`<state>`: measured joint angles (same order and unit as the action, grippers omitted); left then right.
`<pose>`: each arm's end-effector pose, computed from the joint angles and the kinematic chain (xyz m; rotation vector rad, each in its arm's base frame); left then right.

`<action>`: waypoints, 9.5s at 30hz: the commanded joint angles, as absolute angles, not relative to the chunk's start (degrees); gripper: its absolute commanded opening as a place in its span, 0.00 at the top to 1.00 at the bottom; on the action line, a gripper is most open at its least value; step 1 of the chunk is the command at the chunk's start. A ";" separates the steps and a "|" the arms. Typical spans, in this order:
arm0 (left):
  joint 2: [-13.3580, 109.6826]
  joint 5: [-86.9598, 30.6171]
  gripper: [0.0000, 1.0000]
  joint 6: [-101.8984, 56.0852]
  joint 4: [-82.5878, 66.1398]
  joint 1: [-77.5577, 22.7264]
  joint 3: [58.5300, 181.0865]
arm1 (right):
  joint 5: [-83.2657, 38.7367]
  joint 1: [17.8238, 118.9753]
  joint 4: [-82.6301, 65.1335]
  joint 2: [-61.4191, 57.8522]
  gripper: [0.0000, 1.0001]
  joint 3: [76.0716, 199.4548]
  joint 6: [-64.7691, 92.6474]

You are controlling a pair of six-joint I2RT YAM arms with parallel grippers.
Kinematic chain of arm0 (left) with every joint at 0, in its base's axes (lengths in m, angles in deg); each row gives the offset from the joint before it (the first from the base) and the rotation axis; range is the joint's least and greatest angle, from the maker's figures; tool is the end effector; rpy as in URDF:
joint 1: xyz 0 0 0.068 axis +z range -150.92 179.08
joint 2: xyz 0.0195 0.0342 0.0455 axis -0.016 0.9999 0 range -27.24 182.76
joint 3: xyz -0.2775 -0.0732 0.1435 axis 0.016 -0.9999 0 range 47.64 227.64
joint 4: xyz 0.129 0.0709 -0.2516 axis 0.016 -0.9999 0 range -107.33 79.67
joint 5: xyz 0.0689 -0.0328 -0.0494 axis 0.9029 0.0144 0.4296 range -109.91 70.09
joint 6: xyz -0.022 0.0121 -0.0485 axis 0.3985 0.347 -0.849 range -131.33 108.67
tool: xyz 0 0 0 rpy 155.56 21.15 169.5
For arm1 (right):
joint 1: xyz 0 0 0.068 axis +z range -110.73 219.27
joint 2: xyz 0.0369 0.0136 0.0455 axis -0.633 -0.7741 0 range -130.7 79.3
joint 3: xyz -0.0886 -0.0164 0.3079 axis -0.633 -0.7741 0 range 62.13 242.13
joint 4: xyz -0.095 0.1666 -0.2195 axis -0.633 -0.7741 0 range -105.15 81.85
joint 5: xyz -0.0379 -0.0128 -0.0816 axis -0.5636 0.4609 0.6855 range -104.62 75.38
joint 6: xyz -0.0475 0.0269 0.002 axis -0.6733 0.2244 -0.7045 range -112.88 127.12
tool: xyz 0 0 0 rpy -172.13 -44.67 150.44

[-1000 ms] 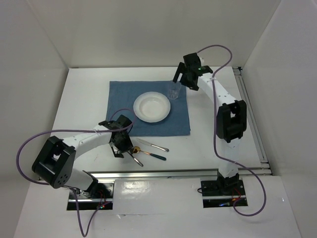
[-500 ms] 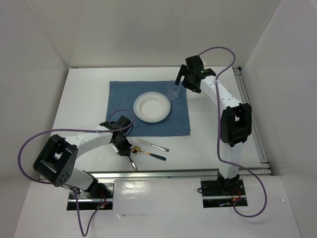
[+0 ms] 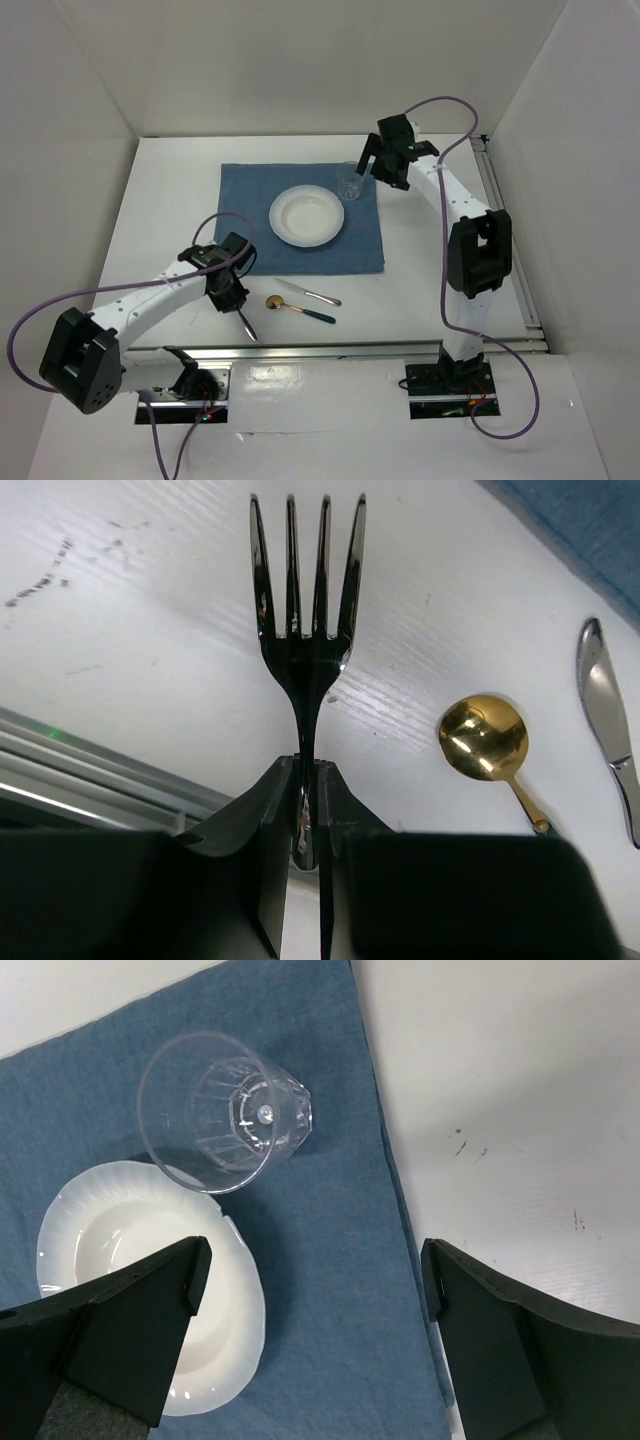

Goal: Set the dinner table for one person

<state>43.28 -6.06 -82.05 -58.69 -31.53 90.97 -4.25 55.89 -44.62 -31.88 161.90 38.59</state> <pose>0.1908 -0.1027 0.2298 -0.9991 2.6114 -0.0590 0.4715 0.1339 0.3281 0.3924 2.3635 0.1772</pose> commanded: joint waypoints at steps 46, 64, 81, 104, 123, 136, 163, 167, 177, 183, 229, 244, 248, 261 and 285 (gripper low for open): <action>107.93 -1.80 0.90 -37.34 -67.45 -18.14 165.41 | -6.98 55.71 -50.60 4.85 0.00 125.86 36.92; 88.45 0.04 0.06 -39.10 -71.76 -17.62 167.18 | -5.66 92.34 -42.88 -9.44 0.38 124.62 28.05; 69.00 -0.84 0.06 -42.53 -70.53 -17.62 153.03 | -15.86 99.83 -32.68 -21.15 0.34 126.90 16.62; 65.57 -0.84 0.07 -43.06 -71.15 -17.62 153.64 | -16.57 95.63 -39.61 -2.79 1.00 130.76 16.32; 64.43 -1.97 0.07 -44.73 -69.39 -17.62 148.63 | -8.91 65.99 -34.78 -18.77 1.00 135.16 40.00; 64.43 -1.45 0.07 -44.73 -69.39 -16.56 147.49 | -10.67 64.23 -31.00 -29.94 1.00 139.47 34.90; 63.90 -4.71 0.09 -44.73 -67.81 -16.03 145.82 | -9.88 82.13 -34.79 -7.97 0.20 123.04 21.55; 63.37 -4.71 0.10 -45.25 -67.81 -16.03 144.68 | -9.00 89.80 -33.03 -12.63 0.22 123.04 18.56; 61.53 -3.65 0.10 -45.25 -67.81 -16.03 143.44 | -11.71 92.27 -29.33 -21.68 0.39 124.88 11.79; 61.53 -3.12 0.10 -45.25 -67.19 -16.03 142.39 | -12.43 93.33 -28.19 -24.50 0.48 124.88 11.17; 62.05 -1.45 0.10 -45.78 -66.49 -16.03 142.56 | -12.60 94.83 -38.65 -12.30 1.00 125.94 10.62; 63.20 -1.45 0.10 -45.78 -67.02 -15.51 144.23 | -14.80 71.63 -41.29 -6.65 1.00 124.43 21.09; 63.20 -1.98 0.10 -45.78 -67.02 -15.51 144.23 | -13.92 66.88 -39.89 -12.96 1.00 129.09 22.94; 63.72 -1.98 0.10 -45.78 -67.02 -14.46 143.62 | -11.72 60.81 -35.14 -31.34 0.99 141.58 24.96; 55.20 -17.00 0.08 -40.51 -65.08 -16.12 151.61 | 7.26 51.49 -54.65 -5.18 0.00 141.24 38.33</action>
<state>58.86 -12.90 -42.48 -67.14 -15.72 149.42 4.27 51.52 -50.24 -9.78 143.86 35.88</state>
